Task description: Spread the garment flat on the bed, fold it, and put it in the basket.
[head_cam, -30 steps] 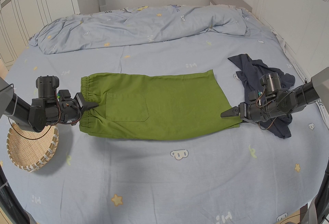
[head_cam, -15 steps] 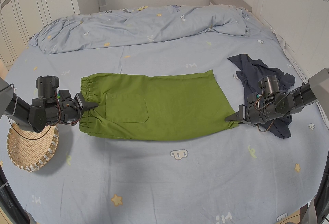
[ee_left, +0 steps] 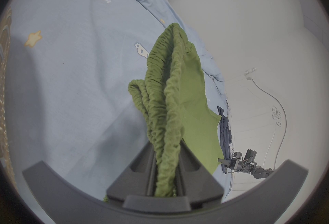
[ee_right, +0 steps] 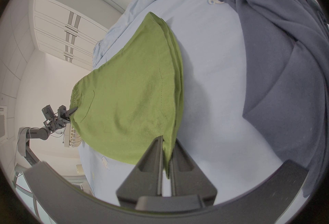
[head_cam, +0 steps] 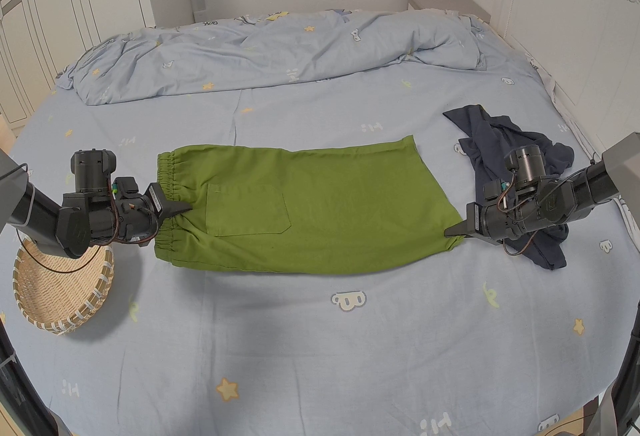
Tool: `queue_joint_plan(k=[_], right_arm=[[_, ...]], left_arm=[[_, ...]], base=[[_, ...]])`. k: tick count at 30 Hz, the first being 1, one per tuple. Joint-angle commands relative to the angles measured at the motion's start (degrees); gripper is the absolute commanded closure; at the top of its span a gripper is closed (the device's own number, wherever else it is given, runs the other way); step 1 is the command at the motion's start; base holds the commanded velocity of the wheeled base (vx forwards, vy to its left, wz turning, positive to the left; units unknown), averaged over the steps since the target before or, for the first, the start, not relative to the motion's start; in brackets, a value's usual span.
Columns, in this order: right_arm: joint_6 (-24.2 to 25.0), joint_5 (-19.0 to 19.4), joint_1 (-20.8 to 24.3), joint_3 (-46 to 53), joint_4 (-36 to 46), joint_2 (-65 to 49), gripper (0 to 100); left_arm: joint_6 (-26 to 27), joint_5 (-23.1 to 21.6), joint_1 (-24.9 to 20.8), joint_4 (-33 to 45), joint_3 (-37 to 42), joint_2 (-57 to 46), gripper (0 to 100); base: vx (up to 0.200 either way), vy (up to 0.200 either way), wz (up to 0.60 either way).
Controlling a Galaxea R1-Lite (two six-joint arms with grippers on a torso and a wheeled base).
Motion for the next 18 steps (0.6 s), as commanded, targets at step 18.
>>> queue_joint_plan(k=[18], right_arm=[[-4.2,-4.2,0.8,32.3,8.1,-29.5,100]], left_arm=[[24.4,0.1,4.0,23.6,18.4,-16.3,100]], base=[[0.000,0.000,0.00]])
